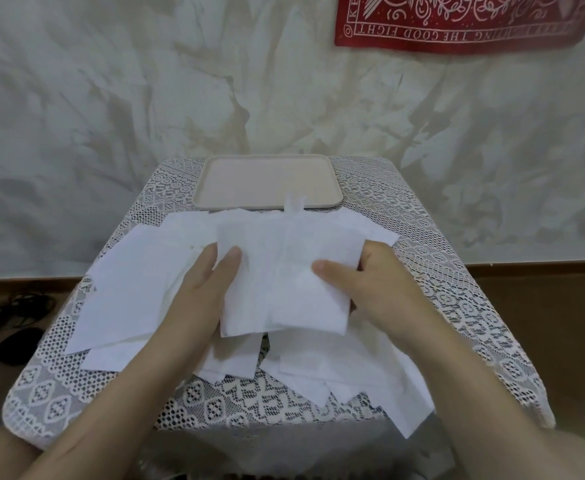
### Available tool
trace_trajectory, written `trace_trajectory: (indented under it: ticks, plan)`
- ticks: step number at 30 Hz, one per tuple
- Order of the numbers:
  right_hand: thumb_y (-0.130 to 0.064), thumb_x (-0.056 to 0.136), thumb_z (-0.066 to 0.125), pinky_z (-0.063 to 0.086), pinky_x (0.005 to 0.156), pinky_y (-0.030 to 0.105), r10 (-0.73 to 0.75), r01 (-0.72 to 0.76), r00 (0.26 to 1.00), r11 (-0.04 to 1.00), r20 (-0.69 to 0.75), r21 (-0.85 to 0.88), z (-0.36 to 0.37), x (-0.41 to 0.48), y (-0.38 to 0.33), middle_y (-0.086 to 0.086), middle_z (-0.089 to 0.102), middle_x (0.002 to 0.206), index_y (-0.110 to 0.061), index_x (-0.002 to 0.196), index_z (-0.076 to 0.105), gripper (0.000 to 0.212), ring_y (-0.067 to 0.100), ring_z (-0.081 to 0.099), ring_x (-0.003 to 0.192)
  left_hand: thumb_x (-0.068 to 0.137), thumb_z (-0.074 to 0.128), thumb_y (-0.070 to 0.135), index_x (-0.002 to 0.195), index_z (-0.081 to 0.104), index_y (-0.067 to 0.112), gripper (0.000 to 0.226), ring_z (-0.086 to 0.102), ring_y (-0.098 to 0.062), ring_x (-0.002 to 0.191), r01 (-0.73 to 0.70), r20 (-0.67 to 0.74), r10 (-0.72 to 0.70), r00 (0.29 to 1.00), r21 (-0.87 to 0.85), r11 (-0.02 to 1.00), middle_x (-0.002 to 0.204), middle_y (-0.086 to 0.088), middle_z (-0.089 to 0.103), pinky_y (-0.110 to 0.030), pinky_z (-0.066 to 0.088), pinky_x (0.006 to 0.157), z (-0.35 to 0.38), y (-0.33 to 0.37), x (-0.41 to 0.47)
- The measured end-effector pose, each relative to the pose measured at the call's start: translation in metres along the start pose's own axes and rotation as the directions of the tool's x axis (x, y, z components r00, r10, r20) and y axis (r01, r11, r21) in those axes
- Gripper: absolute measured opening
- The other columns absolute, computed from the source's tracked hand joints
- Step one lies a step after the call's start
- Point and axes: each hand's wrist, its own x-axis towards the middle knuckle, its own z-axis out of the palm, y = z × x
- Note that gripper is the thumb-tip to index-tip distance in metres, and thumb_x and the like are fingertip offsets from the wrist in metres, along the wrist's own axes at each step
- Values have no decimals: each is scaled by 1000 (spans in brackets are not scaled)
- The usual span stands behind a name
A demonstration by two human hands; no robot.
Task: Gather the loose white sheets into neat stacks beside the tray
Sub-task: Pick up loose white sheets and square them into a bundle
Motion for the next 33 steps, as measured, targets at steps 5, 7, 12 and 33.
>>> trace_trajectory:
  ticks: [5, 7, 12, 33]
  plan:
    - [-18, 96, 68, 59, 60, 36, -14, 13, 1000, 1000, -10, -14, 18, 7, 7, 1, 78, 91, -18, 97, 72, 4, 19, 76, 82, 78, 68, 83, 158, 43, 37, 96, 53, -7, 141, 17, -17, -17, 1000, -2, 1000, 155, 20, 52, -45, 37, 123, -7, -8, 5]
    - [-18, 96, 68, 59, 59, 33, -17, 17, 1000, 1000, 11, 9, 20, 8, 6, 0, 79, 91, -19, 98, 73, 5, 18, 76, 82, 80, 68, 81, 156, 45, 37, 90, 58, -11, 137, 19, 11, -19, 1000, 8, 1000, 152, 16, 57, -47, 41, 119, -9, -10, 7]
    - [-16, 95, 68, 56, 56, 30, -2, 1, 999, 1000, 37, 5, 26, 11, 9, 2, 78, 90, -16, 98, 73, 5, 15, 74, 78, 106, 54, 39, 135, 62, 32, 31, 76, -14, 105, -38, 46, 36, 998, 55, 998, 116, 6, 79, -37, 58, 87, -5, -13, 8]
    - [-28, 87, 79, 62, 75, 54, -35, 34, 998, 999, -45, -34, 40, 10, 5, -1, 78, 87, -20, 96, 75, 13, 20, 76, 82, 101, 54, 51, 144, 56, 33, 47, 73, -9, 111, -62, 46, 60, 997, 49, 997, 121, 12, 77, -43, 57, 102, 3, -12, 4]
